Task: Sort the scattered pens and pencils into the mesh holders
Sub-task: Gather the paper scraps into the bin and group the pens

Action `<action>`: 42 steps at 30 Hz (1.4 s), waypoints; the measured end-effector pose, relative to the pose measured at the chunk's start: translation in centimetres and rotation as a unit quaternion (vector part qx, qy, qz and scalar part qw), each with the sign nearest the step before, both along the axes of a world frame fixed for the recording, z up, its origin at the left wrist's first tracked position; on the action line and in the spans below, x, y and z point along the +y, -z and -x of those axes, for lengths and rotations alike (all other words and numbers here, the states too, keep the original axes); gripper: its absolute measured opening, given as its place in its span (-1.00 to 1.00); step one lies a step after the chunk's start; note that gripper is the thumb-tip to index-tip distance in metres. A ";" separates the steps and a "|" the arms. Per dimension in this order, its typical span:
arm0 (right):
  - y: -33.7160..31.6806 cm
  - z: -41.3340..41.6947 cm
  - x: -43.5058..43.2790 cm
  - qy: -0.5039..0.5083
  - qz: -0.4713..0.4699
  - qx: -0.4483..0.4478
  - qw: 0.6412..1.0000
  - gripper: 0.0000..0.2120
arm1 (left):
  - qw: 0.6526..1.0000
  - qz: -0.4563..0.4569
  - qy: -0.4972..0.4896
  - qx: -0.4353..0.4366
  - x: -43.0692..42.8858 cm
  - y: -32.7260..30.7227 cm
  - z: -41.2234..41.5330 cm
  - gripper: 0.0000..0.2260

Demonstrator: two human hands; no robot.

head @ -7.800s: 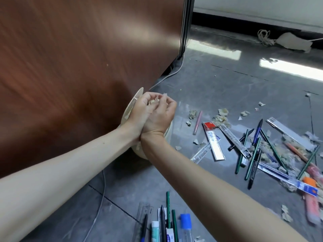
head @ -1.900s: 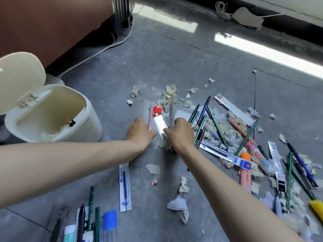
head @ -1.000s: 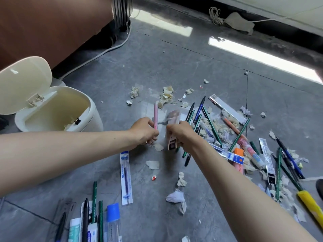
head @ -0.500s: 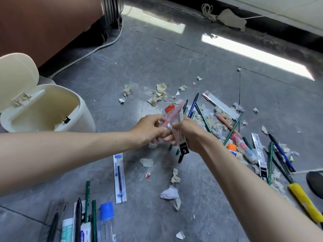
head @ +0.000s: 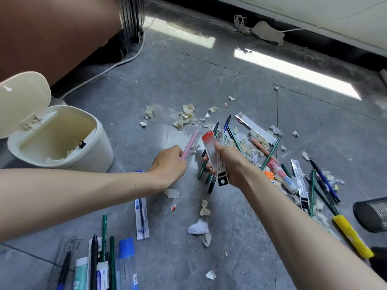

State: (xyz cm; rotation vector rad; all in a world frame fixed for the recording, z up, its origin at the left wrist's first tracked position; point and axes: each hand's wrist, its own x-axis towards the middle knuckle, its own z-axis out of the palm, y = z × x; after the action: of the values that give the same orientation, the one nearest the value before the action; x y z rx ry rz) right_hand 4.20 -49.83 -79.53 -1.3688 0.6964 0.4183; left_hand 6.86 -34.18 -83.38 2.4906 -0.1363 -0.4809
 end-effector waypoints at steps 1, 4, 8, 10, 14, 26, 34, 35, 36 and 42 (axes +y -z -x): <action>-0.1 0.1 0.0 -0.010 0.015 0.003 1.000 -0.65 | 1.000 0.027 -0.005 -0.008 -0.1 -0.1 0.2 -0.93; -0.3 0.4 0.0 -0.024 0.045 0.009 0.999 -0.71 | 0.988 0.139 -0.061 0.015 -0.4 -0.4 0.5 -0.88; 0.0 0.6 0.4 0.010 0.035 -0.020 0.999 -0.73 | 0.960 0.226 -0.109 0.124 -1.0 -1.0 0.2 -0.97; 0.4 0.7 0.6 0.015 0.034 -0.038 0.999 -0.66 | 0.957 0.237 -0.023 0.164 -1.4 -1.4 0.4 -0.95; 1.1 0.5 1.2 0.026 0.036 -0.042 0.998 -0.77 | 0.936 0.229 0.113 0.243 -2.6 -2.0 1.0 -0.89; 4.7 -4.1 -1.8 0.051 0.306 0.006 0.951 -0.78 | 0.983 -0.073 0.156 -0.059 -1.6 0.6 -9.4 -0.63; 6.4 -6.0 -2.9 -0.049 0.599 -0.016 0.799 -0.45 | 0.960 -0.132 0.228 -0.097 -7.8 3.3 -14.9 -0.48; 6.7 -6.1 -2.9 -0.076 0.622 -0.008 0.779 -0.46 | 0.954 -0.133 0.248 -0.102 -9.0 3.2 -15.2 -0.49; 7.2 -6.2 -3.1 -0.098 0.642 0.004 0.761 -0.46 | 0.950 -0.131 0.263 -0.107 -10.3 3.1 -15.5 -0.50; 9.3 -7.5 -3.1 -0.133 0.662 0.008 0.738 -0.43 | 0.955 -0.101 0.264 -0.086 -16.5 2.3 -18.5 -0.53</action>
State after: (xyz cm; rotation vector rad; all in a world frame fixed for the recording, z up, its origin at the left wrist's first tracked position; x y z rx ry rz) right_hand 11.74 -52.95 -88.88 -2.8569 0.8336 0.0874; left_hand 25.41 -50.68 -85.66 2.6831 -0.8779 -0.5071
